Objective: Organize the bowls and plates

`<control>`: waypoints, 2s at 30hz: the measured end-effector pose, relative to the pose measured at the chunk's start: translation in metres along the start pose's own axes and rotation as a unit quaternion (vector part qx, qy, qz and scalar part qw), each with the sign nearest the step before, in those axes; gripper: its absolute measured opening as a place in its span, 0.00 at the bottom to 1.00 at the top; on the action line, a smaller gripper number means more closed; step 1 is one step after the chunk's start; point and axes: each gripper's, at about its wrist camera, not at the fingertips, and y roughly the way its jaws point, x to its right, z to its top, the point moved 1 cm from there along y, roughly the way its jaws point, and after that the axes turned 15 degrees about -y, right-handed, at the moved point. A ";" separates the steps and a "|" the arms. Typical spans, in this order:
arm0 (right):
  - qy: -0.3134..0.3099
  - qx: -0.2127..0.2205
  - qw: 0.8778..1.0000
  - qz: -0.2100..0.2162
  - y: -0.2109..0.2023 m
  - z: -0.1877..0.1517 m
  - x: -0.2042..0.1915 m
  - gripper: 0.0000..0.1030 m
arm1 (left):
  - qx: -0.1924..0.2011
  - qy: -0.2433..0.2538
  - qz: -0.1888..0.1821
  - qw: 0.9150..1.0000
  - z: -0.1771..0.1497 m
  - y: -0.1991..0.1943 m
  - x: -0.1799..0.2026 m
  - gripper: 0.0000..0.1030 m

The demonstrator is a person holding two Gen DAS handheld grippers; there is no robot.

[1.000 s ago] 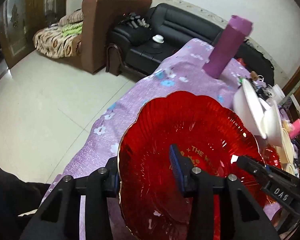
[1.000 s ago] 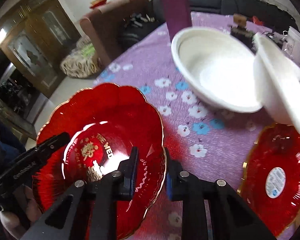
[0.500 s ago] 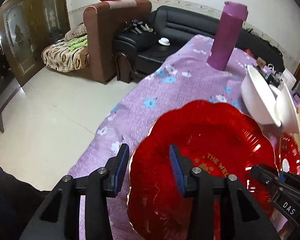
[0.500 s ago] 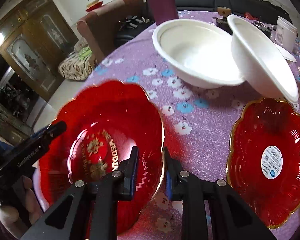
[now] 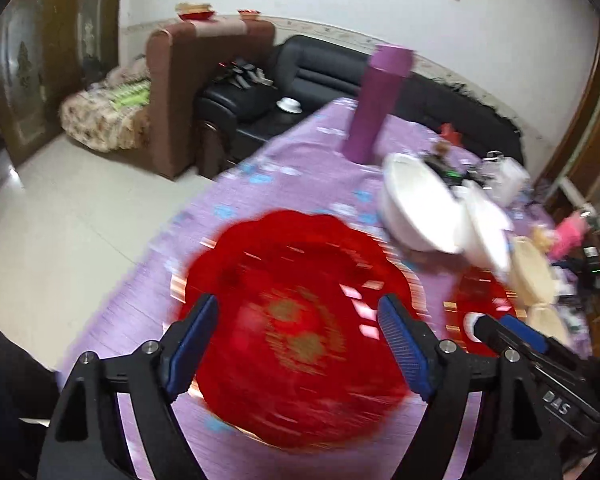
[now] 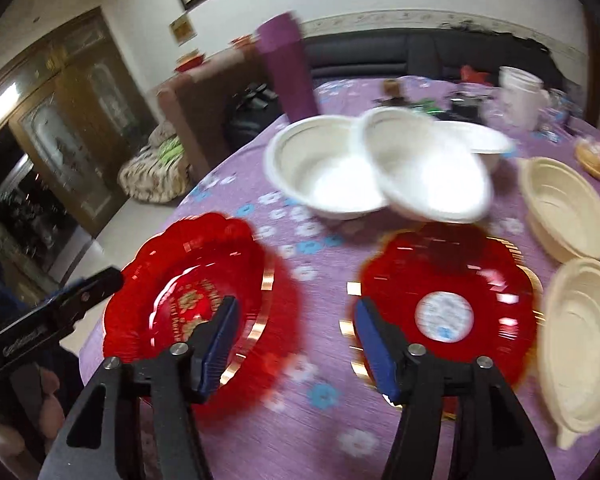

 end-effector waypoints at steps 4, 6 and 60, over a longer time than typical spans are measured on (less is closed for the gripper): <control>0.034 0.064 0.996 -0.045 -0.046 -0.016 0.044 0.92 | -0.034 0.010 -0.028 0.999 -0.022 0.003 0.037 0.79; 0.044 0.101 0.992 -0.060 -0.070 -0.024 0.062 0.93 | -0.051 0.031 -0.037 0.998 -0.037 0.005 0.063 0.79; -0.052 -0.150 0.985 -0.068 0.054 0.004 0.154 0.68 | -0.185 0.110 -0.059 0.975 -0.060 0.132 0.155 0.43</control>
